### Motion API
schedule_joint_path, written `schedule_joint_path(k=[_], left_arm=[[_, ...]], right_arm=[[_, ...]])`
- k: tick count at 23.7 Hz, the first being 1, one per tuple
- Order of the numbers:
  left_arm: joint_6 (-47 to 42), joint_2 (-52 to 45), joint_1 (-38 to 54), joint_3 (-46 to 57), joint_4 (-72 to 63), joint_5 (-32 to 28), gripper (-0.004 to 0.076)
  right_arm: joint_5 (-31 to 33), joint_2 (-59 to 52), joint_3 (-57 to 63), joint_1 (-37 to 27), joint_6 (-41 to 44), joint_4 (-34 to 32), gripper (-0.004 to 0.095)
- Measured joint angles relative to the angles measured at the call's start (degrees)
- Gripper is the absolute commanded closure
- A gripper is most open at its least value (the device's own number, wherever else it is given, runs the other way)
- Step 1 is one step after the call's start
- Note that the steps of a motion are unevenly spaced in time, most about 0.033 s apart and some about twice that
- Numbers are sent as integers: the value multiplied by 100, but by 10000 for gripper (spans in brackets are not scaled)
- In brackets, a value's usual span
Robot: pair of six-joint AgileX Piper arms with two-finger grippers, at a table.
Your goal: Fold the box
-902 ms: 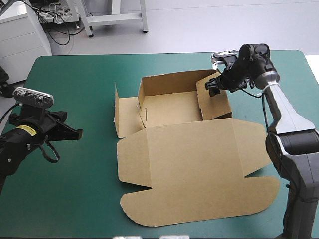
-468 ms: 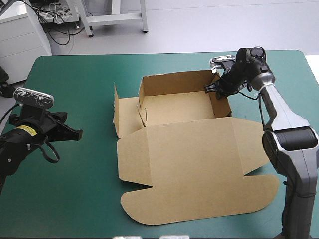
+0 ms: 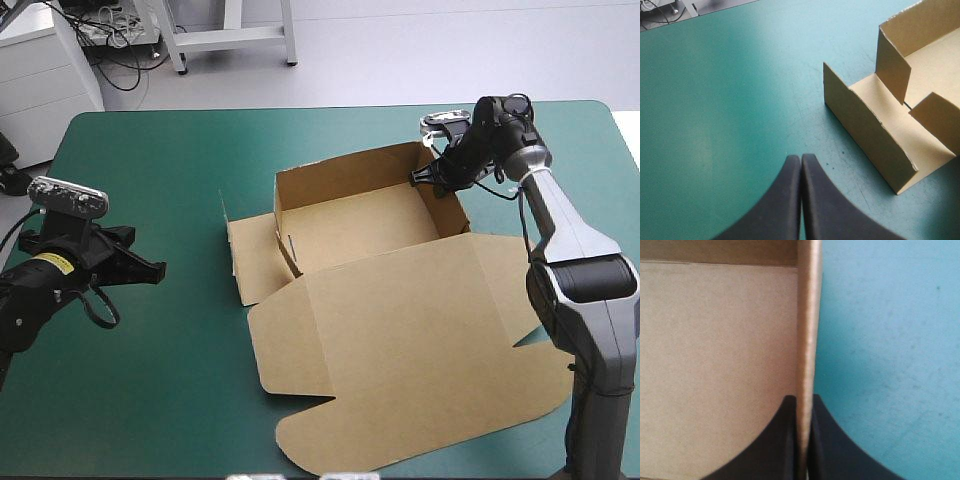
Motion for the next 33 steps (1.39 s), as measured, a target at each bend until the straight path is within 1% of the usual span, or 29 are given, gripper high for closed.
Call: schedule_joint_path(k=[2,4,8,10,13,16,21,24,25,27,29,31,33], left_arm=[[0,0,0,0,0,5,736],[0,0,0,0,0,5,736],[0,0,0,0,26,5,736],[-18,0,0,0,94,-18,736],[-201,0,48,0,153,-31,736],[-294,42,264,5,263,60,734],[-299,177,331,227,181,58,731],[-286,272,331,478,-105,-150,730],[-185,315,331,553,-322,-234,729],[288,470,409,671,-973,-293,729],[983,657,605,705,-1780,-204,729],[1733,871,961,732,-2626,31,729],[2543,1066,1405,732,-3522,463,729]], right_arm=[[19,-102,0,-92,-127,31,931],[25,-262,0,-249,-325,198,931],[32,-765,0,-776,-742,888,931],[43,-1289,0,-1269,-1000,1410,932],[68,-1772,30,-1626,-1183,1666,932],[88,-2450,521,-2015,-1549,2144,932],[87,-3469,1626,-2593,-2092,2577,932],[87,-3936,2045,-2859,-2305,2936,932],[87,-4022,2080,-2867,-2310,3001,932],[87,-4142,2088,-2867,-2362,3138,932],[87,-4210,2088,-2867,-2383,3205,932],[87,-4251,2088,-2867,-2387,3214,932],[87,-4264,2088,-2867,-2387,3214,932]])
